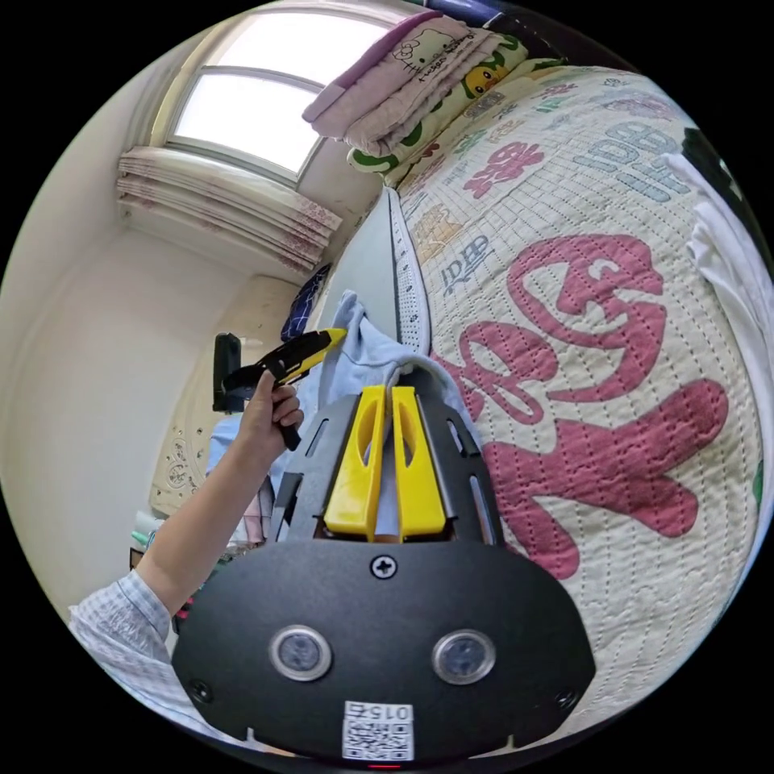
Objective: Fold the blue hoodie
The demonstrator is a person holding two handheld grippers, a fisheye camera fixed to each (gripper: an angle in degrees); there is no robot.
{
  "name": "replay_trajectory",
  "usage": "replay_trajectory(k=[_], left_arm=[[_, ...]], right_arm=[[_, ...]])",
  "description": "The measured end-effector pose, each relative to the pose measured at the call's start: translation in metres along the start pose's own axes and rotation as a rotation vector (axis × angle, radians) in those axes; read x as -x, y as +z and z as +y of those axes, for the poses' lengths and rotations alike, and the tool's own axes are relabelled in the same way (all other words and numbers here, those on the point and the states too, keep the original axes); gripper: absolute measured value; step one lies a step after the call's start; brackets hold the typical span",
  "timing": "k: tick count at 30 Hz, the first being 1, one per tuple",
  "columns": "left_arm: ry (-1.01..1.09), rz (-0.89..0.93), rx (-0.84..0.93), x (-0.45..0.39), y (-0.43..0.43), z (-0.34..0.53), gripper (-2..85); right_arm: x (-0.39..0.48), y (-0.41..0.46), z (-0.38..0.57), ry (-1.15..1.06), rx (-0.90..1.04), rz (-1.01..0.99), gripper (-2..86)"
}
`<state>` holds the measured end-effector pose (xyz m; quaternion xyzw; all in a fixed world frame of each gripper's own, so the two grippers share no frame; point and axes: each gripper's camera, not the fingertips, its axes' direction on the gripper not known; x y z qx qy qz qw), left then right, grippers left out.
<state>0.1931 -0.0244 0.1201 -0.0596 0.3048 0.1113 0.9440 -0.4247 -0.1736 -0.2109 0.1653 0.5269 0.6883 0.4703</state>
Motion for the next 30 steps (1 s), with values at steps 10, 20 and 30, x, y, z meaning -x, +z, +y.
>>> replay_trajectory(k=[10, 20, 30], left_arm=[[-0.01, 0.024, 0.019, -0.025, 0.046, -0.047, 9.3], [0.157, -0.033, 0.042, 0.014, -0.071, 0.046, 9.7], [0.147, 0.043, 0.042, 0.093, -0.204, 0.301, 6.9]], right_arm=[[-0.057, -0.009, 0.002, 0.129, -0.121, -0.055, 1.0], [-0.114, -0.031, 0.031, 0.163, -0.205, -0.063, 3.2], [-0.085, -0.007, 0.127, -0.197, -0.041, -0.03, 4.7]])
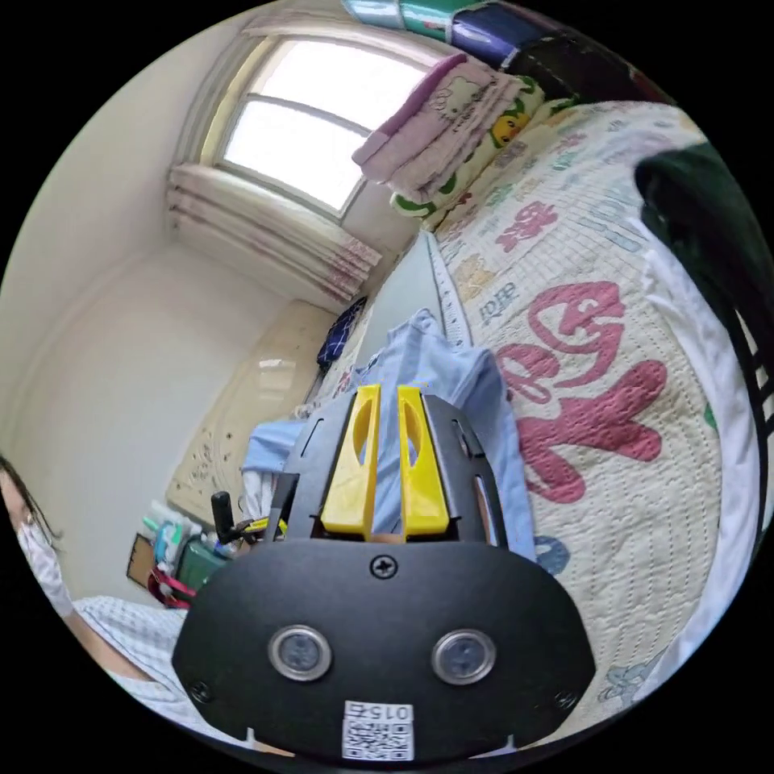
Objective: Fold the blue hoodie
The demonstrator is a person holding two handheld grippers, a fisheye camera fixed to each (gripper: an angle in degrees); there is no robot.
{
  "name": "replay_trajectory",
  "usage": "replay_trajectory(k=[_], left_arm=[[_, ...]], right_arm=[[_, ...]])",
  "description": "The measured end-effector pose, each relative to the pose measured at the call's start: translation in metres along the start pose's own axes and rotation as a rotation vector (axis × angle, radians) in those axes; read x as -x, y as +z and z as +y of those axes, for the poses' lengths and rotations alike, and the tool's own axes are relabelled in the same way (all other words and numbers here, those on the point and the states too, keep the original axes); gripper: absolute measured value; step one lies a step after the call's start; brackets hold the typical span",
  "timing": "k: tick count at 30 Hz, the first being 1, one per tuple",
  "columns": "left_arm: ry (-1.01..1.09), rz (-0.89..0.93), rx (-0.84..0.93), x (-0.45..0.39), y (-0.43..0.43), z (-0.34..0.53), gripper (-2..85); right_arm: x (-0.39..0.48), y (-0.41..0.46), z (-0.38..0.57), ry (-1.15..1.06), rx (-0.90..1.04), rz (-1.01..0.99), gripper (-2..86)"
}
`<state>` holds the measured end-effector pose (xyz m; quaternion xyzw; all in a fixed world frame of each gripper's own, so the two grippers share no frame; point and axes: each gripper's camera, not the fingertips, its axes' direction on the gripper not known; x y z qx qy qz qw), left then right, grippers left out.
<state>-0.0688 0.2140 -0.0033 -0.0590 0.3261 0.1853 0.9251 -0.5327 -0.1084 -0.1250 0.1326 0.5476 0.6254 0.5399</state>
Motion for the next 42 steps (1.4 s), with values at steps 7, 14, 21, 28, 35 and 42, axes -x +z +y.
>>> replay_trajectory(k=[7, 14, 21, 28, 35, 42], left_arm=[[0.057, 0.277, -0.081, 0.009, -0.004, 0.048, 8.7], [0.086, 0.296, -0.002, 0.005, 0.005, 0.052, 10.8], [0.052, 0.27, 0.043, 0.013, 0.003, 0.053, 9.6], [0.064, 0.283, 0.094, 0.015, -0.003, 0.054, 3.0], [0.112, 0.323, -0.018, 0.013, -0.049, 0.069, 0.2], [0.05, 0.252, 0.027, 0.028, -0.06, 0.08, 0.0]], right_arm=[[0.061, 0.04, 0.144, -0.329, 0.316, 0.055, 6.8], [0.08, 0.09, 0.267, -0.494, 0.449, 0.159, 9.8], [0.018, 0.126, 0.34, -0.23, 0.413, 0.242, 10.8], [-0.029, 0.162, 0.368, -0.153, 0.458, 0.35, 7.7], [-0.065, 0.162, 0.392, -0.188, 0.477, 0.225, 0.5], [-0.101, 0.173, 0.42, -0.25, 0.416, 0.317, 7.5]])
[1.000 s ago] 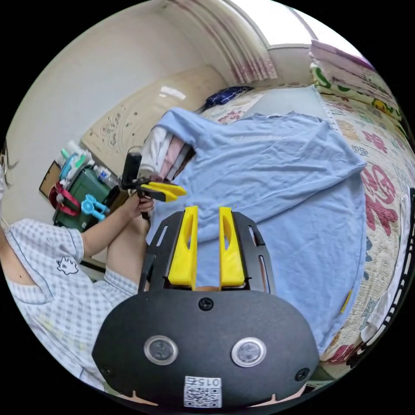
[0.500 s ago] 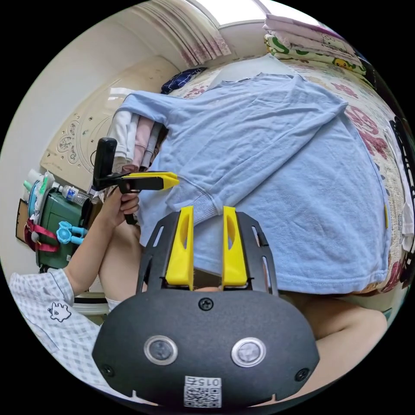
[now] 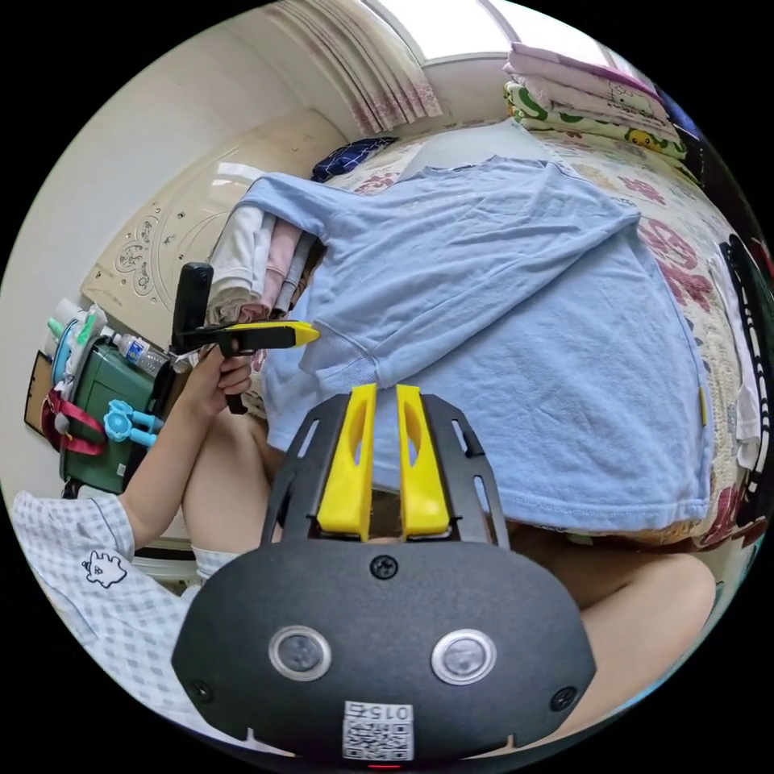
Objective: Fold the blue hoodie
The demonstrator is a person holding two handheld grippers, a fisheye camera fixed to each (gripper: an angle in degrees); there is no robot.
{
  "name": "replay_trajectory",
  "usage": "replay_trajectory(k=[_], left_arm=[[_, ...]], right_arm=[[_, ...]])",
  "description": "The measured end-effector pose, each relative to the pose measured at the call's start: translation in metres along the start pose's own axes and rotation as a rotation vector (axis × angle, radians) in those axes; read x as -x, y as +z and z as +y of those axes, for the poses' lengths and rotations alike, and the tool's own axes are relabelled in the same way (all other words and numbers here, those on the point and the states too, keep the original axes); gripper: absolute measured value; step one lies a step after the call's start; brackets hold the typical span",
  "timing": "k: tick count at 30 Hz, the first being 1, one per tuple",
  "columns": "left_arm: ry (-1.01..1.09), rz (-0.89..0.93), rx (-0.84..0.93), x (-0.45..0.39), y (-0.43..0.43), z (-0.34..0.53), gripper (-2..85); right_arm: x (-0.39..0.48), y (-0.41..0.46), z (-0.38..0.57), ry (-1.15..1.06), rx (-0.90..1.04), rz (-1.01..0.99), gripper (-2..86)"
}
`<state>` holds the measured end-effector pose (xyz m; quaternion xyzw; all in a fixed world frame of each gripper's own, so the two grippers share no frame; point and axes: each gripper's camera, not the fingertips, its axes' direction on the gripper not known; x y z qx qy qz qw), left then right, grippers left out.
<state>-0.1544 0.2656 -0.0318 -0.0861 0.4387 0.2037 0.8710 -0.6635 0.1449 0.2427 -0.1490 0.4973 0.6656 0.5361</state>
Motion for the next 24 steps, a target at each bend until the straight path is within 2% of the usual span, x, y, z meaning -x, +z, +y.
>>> replay_trajectory(k=[6, 12, 15, 17, 20, 23, 24], left_arm=[[-0.022, -0.01, 0.026, 0.006, -0.01, 0.005, 0.2], [0.0, -0.05, 0.045, 0.002, -0.028, 0.011, 0.7], [0.01, -0.068, 0.056, 0.0, -0.039, 0.015, 1.7], [0.02, -0.077, 0.052, -0.003, -0.049, 0.018, 3.1], [0.084, -0.135, -0.027, -0.023, -0.084, 0.027, 5.4], [0.114, -0.131, -0.252, -0.044, -0.159, 0.047, 7.0], [0.087, -0.148, -0.398, -0.049, -0.202, 0.062, 8.1]], right_arm=[[-0.033, 0.043, 0.005, 0.076, 0.056, -0.146, 9.3], [-0.052, 0.067, 0.019, 0.051, 0.075, -0.065, 1.3], [-0.061, 0.073, 0.029, 0.022, 0.096, -0.032, 0.4], [-0.062, 0.064, 0.036, -0.002, 0.015, -0.002, 0.7], [-0.052, 0.05, 0.038, -0.127, -0.098, 0.016, 2.6], [-0.044, 0.062, 0.03, -0.235, -0.061, 0.049, 3.4], [-0.042, 0.072, 0.029, -0.261, -0.025, 0.061, 3.4]])
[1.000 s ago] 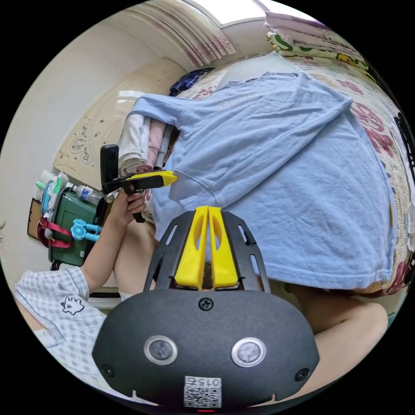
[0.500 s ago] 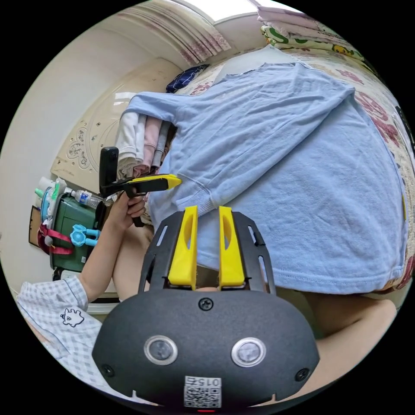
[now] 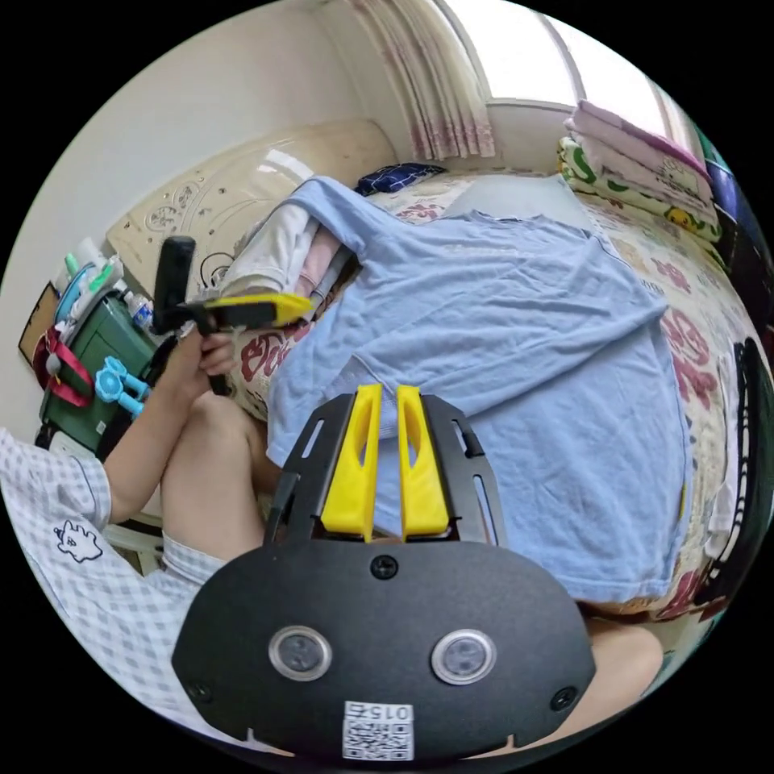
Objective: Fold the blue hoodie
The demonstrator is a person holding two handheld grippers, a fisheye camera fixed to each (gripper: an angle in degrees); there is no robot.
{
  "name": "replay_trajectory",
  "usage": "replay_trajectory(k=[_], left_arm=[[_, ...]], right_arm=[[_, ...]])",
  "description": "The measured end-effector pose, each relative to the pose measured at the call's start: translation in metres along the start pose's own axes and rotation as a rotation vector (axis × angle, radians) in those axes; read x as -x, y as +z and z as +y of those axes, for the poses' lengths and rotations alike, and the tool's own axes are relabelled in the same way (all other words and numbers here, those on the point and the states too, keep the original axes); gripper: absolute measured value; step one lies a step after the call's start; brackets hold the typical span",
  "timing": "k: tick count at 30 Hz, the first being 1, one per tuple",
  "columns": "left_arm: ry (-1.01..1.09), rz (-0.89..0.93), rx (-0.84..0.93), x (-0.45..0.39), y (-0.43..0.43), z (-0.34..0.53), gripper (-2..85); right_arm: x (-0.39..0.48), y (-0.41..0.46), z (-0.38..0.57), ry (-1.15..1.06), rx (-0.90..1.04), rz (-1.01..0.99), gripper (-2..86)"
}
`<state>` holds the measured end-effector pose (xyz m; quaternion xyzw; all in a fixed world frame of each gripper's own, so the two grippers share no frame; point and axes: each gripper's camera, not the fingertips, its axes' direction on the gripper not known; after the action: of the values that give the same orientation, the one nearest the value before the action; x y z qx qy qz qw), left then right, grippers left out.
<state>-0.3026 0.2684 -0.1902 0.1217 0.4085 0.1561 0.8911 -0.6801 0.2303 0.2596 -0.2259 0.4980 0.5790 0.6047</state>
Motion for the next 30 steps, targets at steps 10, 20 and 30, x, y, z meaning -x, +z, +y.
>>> replay_trajectory(k=[10, 20, 30], left_arm=[[-0.948, -0.374, -0.672, 0.208, -0.27, 0.109, 11.3], [-1.061, -0.335, -0.705, 0.238, -0.261, 0.109, 10.9], [-0.772, -0.535, -0.724, 0.153, -0.261, 0.048, 1.0]], right_arm=[[-0.009, 0.037, 0.003, -0.076, 0.176, 0.044, -0.4], [-0.025, 0.009, -0.008, -0.066, 0.177, 0.032, -0.7], [-0.043, -0.042, -0.034, -0.044, 0.158, -0.006, -0.3]])
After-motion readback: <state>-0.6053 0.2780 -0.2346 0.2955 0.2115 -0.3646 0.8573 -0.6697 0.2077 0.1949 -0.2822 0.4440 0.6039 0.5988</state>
